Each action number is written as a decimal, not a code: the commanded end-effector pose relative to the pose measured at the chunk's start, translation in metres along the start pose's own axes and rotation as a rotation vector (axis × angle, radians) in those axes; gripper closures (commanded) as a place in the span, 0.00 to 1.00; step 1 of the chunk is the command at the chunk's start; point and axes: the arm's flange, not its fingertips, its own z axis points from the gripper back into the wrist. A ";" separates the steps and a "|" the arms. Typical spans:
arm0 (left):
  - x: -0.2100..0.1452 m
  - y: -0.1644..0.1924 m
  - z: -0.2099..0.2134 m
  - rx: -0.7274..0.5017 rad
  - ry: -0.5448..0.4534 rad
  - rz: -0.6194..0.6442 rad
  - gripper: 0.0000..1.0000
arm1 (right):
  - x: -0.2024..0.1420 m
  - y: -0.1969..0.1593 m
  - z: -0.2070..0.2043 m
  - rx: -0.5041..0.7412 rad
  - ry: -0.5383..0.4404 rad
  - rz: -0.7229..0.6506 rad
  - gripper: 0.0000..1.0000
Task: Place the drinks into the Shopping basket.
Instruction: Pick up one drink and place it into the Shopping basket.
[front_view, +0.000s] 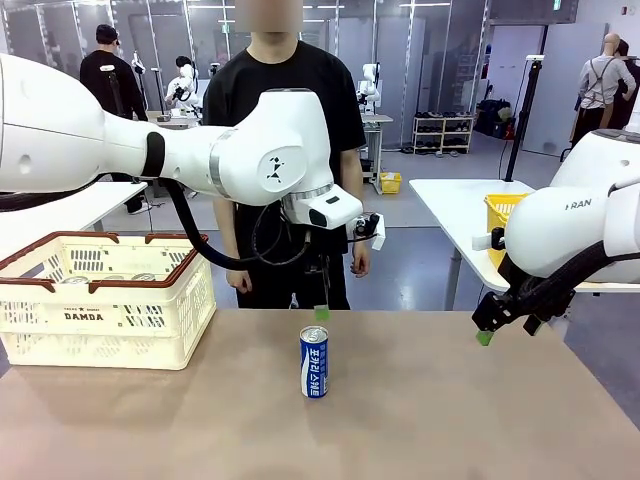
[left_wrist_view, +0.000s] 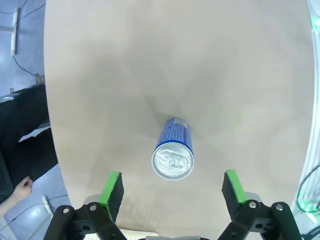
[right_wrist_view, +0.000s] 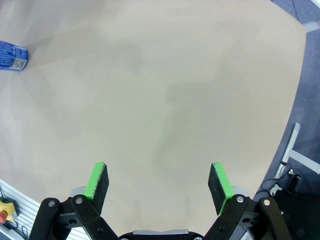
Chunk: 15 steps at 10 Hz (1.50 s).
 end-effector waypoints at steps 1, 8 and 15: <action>-0.002 0.001 -0.009 -0.014 -0.030 -0.007 0.00 | -0.001 -0.001 0.000 0.010 -0.003 0.014 0.00; -0.009 0.011 -0.056 -0.043 0.038 0.054 0.00 | -0.001 -0.001 0.000 0.010 -0.003 0.014 0.00; -0.024 0.016 -0.097 -0.075 0.065 0.113 0.00 | -0.001 -0.001 0.000 0.010 -0.003 0.014 0.00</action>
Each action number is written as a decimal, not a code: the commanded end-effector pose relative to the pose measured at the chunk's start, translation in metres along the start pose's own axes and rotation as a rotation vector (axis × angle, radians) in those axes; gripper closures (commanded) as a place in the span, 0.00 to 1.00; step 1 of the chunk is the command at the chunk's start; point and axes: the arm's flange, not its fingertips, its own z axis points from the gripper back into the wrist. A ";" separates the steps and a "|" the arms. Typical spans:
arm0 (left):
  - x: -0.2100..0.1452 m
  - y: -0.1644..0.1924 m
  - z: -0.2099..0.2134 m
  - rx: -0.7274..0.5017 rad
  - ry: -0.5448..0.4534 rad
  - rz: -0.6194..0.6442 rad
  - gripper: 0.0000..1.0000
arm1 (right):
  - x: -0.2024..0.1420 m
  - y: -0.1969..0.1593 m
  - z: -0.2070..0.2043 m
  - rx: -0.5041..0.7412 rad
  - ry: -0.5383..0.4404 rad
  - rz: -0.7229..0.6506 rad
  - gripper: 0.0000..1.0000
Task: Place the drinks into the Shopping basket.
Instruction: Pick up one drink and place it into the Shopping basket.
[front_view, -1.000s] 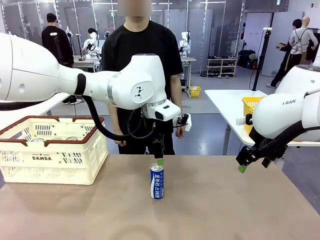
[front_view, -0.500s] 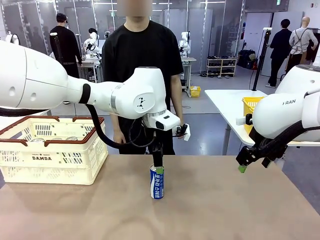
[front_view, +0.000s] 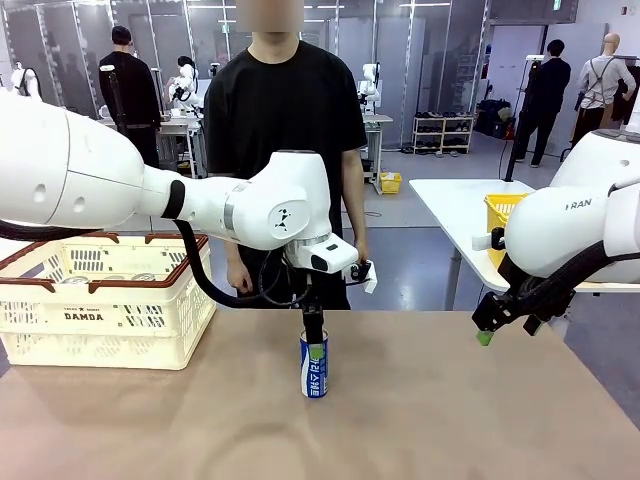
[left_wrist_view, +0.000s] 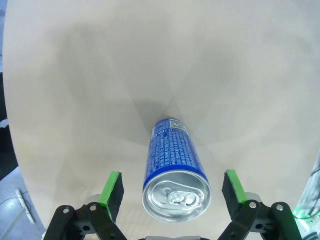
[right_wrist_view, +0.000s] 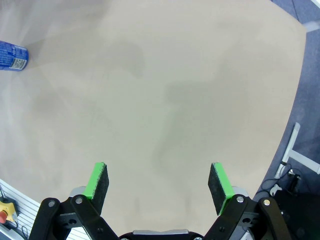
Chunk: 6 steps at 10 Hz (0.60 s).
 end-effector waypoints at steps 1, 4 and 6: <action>-0.006 0.003 -0.013 0.024 0.002 0.033 0.00 | -0.001 -0.001 0.000 0.010 -0.003 0.014 0.00; -0.008 0.007 -0.021 0.019 -0.010 0.040 0.00 | -0.001 -0.001 0.000 0.010 -0.003 0.014 0.00; -0.007 0.008 -0.025 0.016 -0.009 0.037 0.00 | -0.001 -0.001 0.000 0.010 -0.003 0.014 0.00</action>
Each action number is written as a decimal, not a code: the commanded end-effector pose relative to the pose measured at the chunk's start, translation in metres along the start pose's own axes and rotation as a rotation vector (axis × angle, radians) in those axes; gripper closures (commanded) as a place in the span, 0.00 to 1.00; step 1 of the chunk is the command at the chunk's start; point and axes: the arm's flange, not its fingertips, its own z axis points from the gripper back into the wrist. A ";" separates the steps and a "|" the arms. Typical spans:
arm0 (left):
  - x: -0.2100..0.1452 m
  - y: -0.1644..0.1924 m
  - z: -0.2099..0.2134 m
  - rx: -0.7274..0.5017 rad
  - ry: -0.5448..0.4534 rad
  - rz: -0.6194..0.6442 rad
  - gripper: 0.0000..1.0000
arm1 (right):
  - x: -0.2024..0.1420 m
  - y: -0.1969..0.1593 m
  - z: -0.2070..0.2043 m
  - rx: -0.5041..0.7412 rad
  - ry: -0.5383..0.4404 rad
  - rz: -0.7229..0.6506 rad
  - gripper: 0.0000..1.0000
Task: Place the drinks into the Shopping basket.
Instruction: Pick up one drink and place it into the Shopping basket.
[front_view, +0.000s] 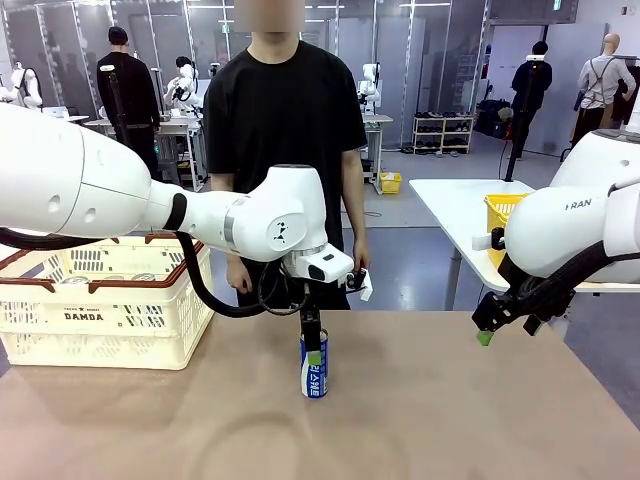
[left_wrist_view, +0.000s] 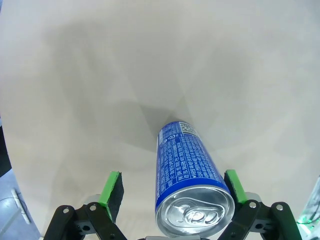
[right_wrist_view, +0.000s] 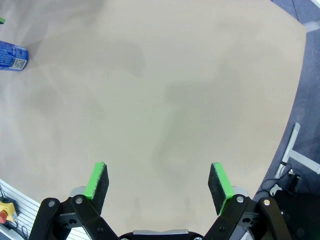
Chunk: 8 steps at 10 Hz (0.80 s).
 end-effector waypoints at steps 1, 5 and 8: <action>-0.001 -0.004 -0.005 0.019 -0.001 0.018 0.00 | -0.001 -0.001 0.000 0.010 -0.003 0.014 0.00; 0.000 -0.006 -0.006 0.007 -0.004 0.004 0.13 | -0.001 -0.001 0.000 0.010 -0.003 0.014 0.00; 0.002 -0.008 -0.007 -0.007 0.000 -0.014 0.41 | -0.001 -0.001 0.000 0.010 -0.003 0.014 0.00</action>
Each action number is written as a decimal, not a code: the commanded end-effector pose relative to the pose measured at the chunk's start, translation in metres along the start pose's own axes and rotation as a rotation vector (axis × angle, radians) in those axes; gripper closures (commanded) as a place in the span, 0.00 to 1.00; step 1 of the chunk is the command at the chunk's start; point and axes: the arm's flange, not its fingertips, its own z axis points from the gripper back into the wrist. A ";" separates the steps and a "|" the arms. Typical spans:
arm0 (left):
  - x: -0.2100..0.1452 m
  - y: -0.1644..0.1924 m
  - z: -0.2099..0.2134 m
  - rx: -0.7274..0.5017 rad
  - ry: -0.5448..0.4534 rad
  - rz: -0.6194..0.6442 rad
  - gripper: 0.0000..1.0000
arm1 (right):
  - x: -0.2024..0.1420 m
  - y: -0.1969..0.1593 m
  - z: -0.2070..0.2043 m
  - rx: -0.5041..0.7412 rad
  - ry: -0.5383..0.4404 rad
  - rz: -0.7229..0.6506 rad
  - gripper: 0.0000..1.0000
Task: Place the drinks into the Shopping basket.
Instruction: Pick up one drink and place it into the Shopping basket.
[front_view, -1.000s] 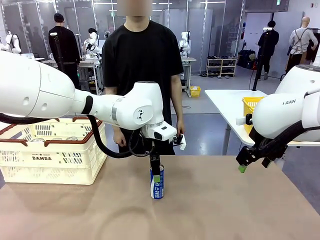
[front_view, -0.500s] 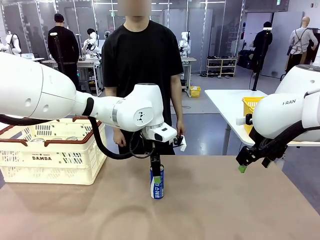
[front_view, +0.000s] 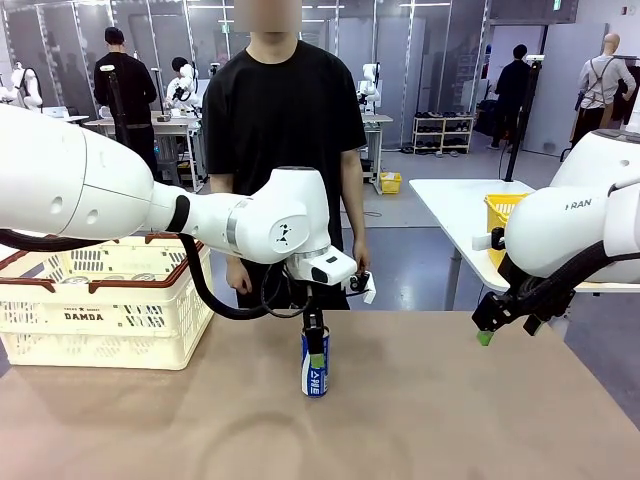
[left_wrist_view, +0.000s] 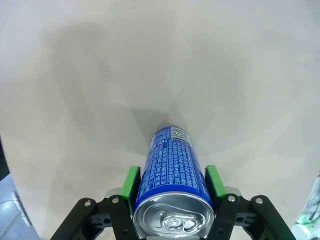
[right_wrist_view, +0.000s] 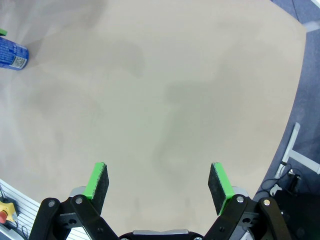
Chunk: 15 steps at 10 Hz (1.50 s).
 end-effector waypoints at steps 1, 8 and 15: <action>-0.003 -0.004 -0.005 -0.005 -0.002 -0.009 0.52 | -0.001 -0.001 0.000 0.010 -0.003 0.014 0.00; -0.001 -0.024 0.021 0.015 -0.052 -0.048 0.98 | -0.001 -0.001 0.000 0.010 -0.003 0.014 0.00; -0.045 -0.079 0.147 0.155 -0.104 -0.175 0.98 | -0.001 -0.001 0.000 0.010 -0.003 0.014 0.00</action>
